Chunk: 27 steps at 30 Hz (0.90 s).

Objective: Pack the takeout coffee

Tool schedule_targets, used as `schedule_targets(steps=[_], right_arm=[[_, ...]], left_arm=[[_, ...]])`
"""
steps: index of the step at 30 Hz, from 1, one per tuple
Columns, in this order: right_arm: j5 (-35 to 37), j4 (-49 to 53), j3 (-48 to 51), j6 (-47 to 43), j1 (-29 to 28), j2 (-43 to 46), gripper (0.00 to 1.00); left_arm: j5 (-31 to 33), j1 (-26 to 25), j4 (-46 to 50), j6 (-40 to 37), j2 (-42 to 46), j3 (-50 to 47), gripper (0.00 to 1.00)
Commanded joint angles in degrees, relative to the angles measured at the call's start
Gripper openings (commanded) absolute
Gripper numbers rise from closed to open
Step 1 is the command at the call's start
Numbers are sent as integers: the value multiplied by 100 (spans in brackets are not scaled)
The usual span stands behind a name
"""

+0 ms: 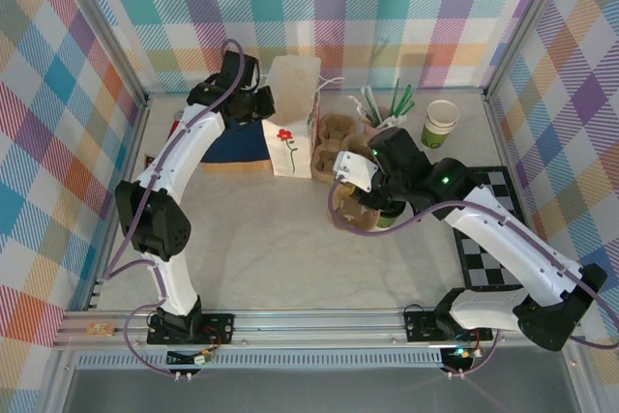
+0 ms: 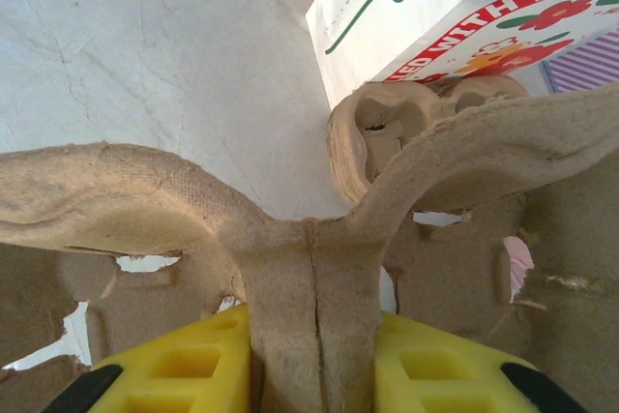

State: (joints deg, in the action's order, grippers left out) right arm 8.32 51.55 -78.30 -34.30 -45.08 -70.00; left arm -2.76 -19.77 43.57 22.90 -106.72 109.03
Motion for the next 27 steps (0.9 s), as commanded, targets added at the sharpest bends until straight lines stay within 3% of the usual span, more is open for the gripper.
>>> schedule_targets(steps=[1,19,27], right_arm=[[116,60,14,131,-112,117,28],[324,332,-127,316,-618,384,28],[-42,565,-163,544,-817,856,29]], left_arm=[[276,-130,336,-31,357,-13,7],[460,-691,18,744,1998,-1871,7],[685,-1058,108,1129,2788,-2531,9]])
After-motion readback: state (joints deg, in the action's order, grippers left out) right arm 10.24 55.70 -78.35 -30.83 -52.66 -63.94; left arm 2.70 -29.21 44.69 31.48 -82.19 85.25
